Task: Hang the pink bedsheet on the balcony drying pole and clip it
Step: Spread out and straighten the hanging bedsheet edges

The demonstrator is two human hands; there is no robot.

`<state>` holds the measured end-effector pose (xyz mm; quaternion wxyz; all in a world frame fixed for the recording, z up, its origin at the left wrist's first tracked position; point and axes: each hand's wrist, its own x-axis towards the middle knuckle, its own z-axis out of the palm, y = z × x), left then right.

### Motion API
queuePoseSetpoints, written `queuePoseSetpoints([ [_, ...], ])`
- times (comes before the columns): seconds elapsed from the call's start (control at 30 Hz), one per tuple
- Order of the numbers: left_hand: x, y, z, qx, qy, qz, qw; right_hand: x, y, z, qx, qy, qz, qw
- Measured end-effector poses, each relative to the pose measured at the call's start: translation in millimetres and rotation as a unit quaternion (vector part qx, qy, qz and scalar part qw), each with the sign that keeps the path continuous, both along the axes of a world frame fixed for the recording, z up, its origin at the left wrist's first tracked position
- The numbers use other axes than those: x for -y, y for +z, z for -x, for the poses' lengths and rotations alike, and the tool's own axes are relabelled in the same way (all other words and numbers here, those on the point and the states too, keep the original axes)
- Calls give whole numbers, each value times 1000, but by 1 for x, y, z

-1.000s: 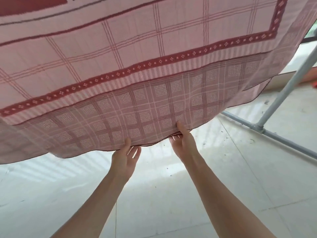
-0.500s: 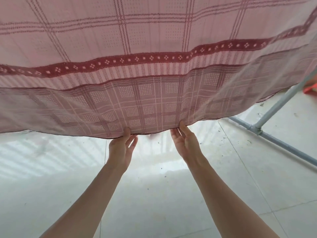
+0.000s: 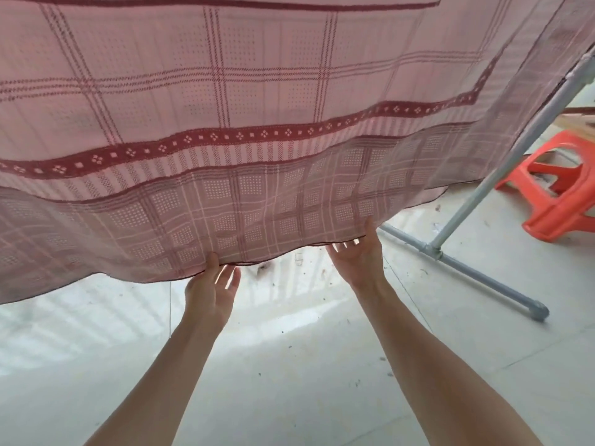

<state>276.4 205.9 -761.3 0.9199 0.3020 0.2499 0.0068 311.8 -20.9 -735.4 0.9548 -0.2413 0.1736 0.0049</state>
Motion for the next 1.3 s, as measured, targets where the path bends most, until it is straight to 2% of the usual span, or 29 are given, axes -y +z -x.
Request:
queuePoseSetpoints([
  [0.07, 4, 4, -3, 4, -1, 21, 1000, 9, 4, -3, -9, -23, 25, 999],
  [0.17, 27, 9, -9, 19, -31, 45, 998, 27, 3, -6, -31, -32, 10, 999],
  [0.3, 89, 15, -15, 31, -113, 44, 992, 51, 3, -6, -37, 21, 36, 998],
  [0.43, 169, 20, -20, 40, -157, 3, 987, 73, -5, -5, -15, 67, 12, 998],
  [0.57, 208, 17, -25, 22, -88, -8, 996, 108, -18, -17, 7, 51, -61, 997],
  [0.7, 196, 12, -30, 1, -8, -65, 998, 153, -17, -40, 27, 34, -97, 994],
  [0.8, 195, 10, -30, -29, 42, -74, 996, 189, -11, -56, 81, 27, -117, 990],
  [0.93, 208, 9, -40, -37, 76, -58, 995, 241, -12, -68, 52, 12, -101, 993],
  [1.07, 217, 6, -45, -21, 80, -64, 995, 276, -2, -70, 81, -21, 2, 996],
  [1.2, 222, 8, -48, -10, 82, -75, 994, 295, -5, -73, 52, -87, 111, 989],
  [1.3, 227, 8, -49, -2, 72, -74, 995, 300, -15, -70, 44, -88, 79, 992],
])
